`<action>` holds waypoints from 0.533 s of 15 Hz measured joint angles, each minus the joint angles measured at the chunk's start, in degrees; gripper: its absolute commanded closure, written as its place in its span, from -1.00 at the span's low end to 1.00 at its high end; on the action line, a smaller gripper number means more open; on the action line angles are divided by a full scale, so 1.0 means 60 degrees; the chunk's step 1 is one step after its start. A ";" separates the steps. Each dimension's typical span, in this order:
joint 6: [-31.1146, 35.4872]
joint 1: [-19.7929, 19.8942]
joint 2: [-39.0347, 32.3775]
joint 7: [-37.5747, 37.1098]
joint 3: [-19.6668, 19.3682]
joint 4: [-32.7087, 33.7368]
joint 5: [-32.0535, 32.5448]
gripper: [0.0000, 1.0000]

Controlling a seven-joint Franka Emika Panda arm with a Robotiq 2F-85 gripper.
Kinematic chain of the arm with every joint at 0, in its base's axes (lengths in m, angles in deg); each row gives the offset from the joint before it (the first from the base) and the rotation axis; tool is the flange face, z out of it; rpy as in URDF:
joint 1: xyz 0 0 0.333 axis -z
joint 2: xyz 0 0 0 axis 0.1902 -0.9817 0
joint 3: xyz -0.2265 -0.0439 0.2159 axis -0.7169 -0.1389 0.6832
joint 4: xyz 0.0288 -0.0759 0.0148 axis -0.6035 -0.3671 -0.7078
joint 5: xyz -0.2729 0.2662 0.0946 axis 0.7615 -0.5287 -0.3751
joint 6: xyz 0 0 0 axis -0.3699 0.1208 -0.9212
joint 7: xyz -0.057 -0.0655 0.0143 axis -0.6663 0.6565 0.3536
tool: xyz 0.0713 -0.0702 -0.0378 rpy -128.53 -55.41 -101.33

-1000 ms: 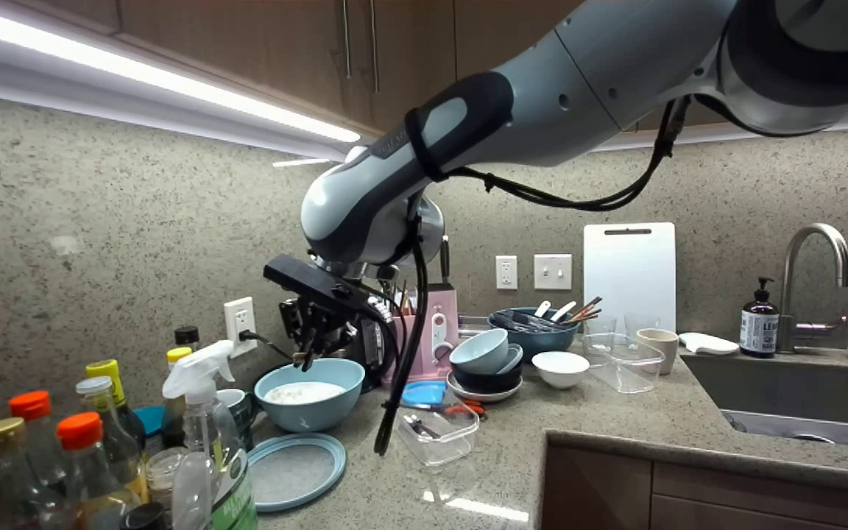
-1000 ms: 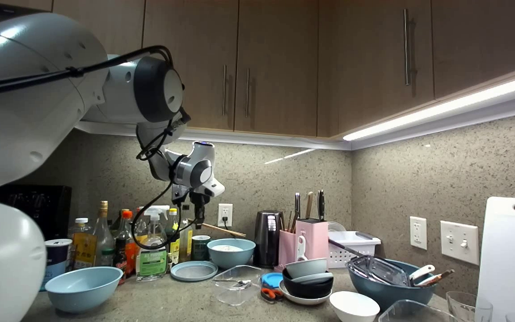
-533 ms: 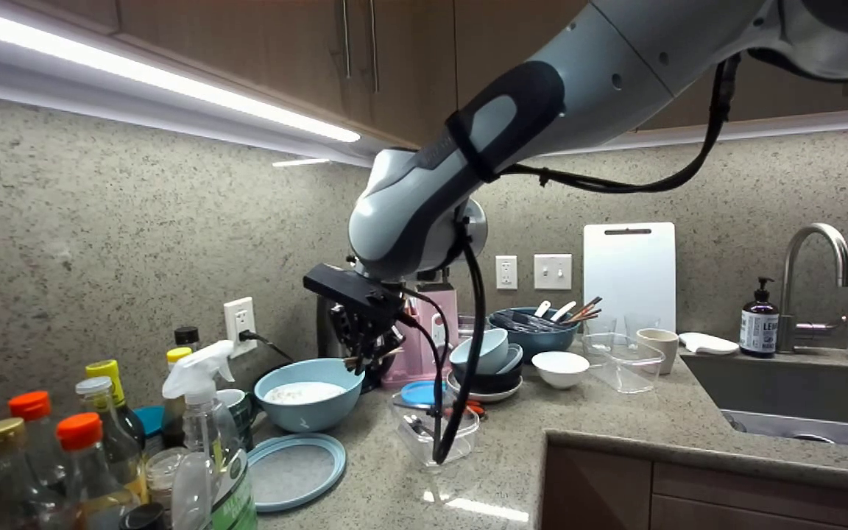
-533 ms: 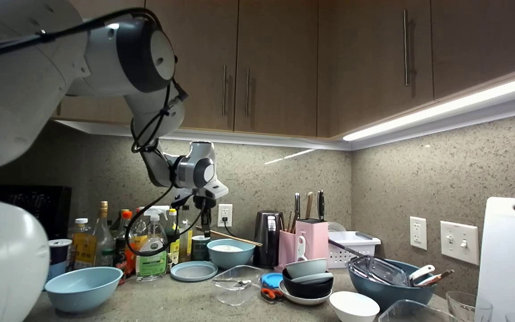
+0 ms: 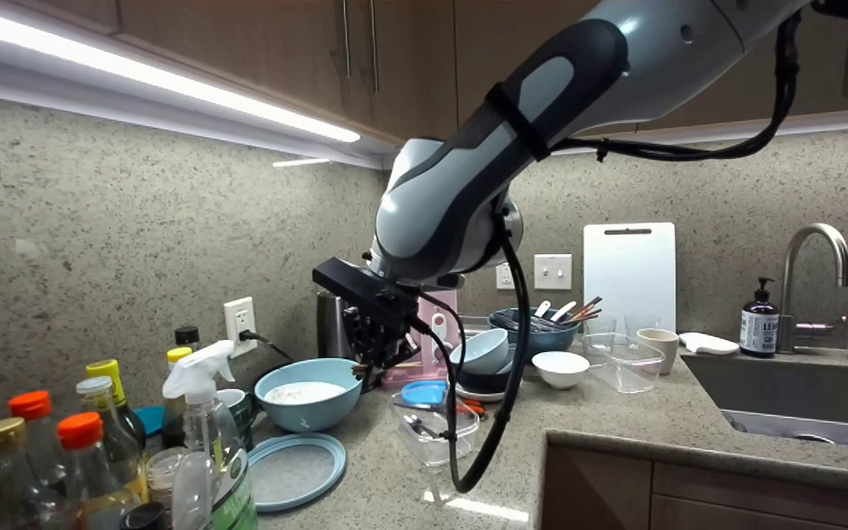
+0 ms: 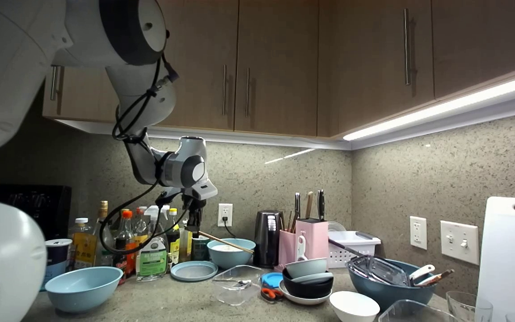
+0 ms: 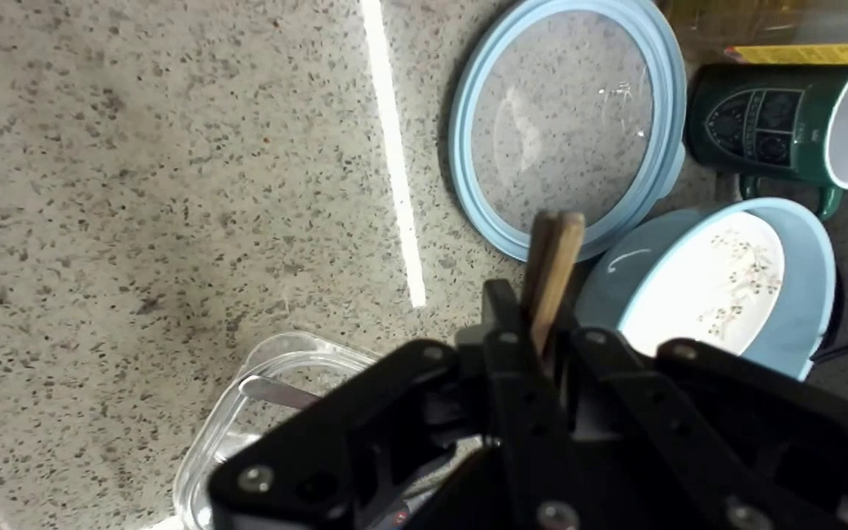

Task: Put the chopsticks inside the plastic container.

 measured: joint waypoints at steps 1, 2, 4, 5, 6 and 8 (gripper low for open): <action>0.0000 0.0011 -0.0025 0.0000 -0.0001 0.0009 0.0001 0.96; 0.0000 0.0029 -0.0038 0.0000 -0.0001 0.0013 0.0002 0.96; -0.0469 0.0287 -0.0049 0.0240 0.0361 0.0063 -0.0579 0.96; -0.0897 0.0533 -0.0045 0.0592 0.0689 0.0117 -0.1212 0.96; -0.1271 0.0755 -0.0040 0.0953 0.0977 0.0184 -0.1844 0.96; -0.2064 0.1200 -0.0042 0.1825 0.1417 0.0385 -0.3132 0.96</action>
